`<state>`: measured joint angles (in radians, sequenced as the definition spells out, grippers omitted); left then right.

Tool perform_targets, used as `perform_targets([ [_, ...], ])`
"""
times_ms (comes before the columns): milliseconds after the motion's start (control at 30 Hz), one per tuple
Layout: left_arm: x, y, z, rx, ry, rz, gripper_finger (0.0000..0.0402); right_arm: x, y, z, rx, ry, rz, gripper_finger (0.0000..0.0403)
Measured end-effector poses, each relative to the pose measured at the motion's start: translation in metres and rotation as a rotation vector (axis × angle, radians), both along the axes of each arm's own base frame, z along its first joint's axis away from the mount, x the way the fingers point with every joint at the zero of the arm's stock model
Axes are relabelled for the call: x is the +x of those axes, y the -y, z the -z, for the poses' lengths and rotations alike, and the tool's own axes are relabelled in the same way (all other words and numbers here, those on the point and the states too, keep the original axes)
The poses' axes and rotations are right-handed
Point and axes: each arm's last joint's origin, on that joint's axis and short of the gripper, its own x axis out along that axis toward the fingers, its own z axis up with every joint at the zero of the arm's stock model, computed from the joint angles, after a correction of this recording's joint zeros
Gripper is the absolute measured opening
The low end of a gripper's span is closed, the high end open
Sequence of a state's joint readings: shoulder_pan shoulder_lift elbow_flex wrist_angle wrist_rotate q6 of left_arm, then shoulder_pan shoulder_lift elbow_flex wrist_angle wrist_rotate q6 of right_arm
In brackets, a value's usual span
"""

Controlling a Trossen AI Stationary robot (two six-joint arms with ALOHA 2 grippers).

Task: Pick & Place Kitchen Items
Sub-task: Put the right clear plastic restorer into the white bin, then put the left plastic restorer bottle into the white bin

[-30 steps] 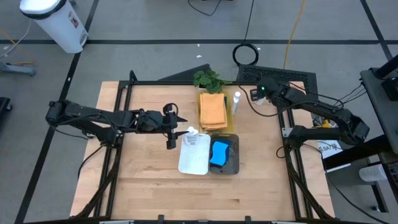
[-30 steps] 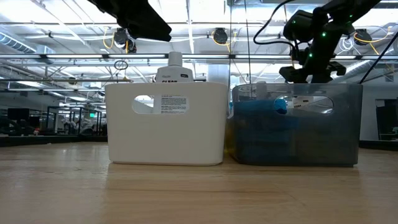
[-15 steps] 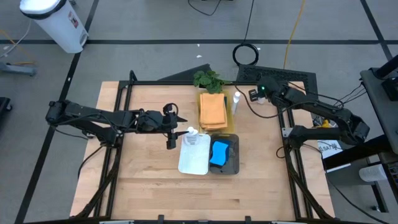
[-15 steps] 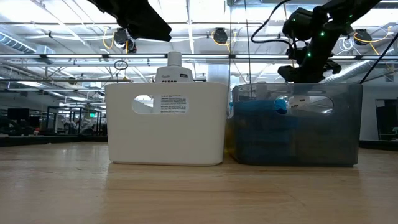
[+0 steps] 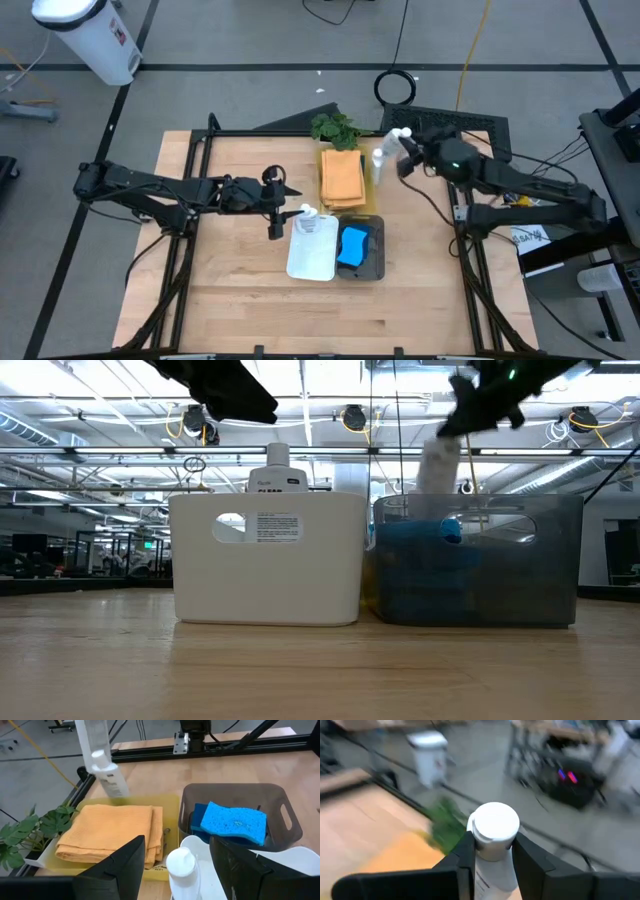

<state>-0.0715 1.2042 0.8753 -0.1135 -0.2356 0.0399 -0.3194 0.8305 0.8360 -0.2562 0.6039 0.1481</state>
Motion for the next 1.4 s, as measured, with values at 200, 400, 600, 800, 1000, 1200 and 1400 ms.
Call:
perform_targets([
  [200,0.001,0.000,-0.001,-0.001,0.012,0.000,0.0228,-0.001,-0.037,-0.031,-0.153,0.186,-0.236,0.0069],
  [400,0.001,0.000,-0.001,-0.001,0.013,0.000,0.0228,0.008,-0.065,-0.037,-0.216,0.220,-0.408,0.0065],
  [600,0.001,0.000,-0.001,-0.002,0.013,0.000,0.0227,0.020,-0.082,-0.032,-0.201,0.214,-0.498,0.0060],
  [800,0.004,0.000,-0.003,-0.035,0.057,-0.013,0.0227,0.046,-0.098,-0.015,-0.163,0.167,-0.562,0.0036],
  [1000,0.012,0.001,0.000,-0.039,0.080,-0.004,0.0228,0.066,-0.107,0.000,-0.164,0.113,-0.584,0.0001],
  [1200,0.015,0.001,0.008,-0.027,0.031,0.000,0.0228,0.080,-0.105,0.011,-0.183,0.059,-0.573,0.0015],
  [1400,0.019,0.002,0.014,-0.025,0.012,0.001,0.0227,0.094,-0.103,0.036,-0.206,-0.076,-0.572,0.0022],
])
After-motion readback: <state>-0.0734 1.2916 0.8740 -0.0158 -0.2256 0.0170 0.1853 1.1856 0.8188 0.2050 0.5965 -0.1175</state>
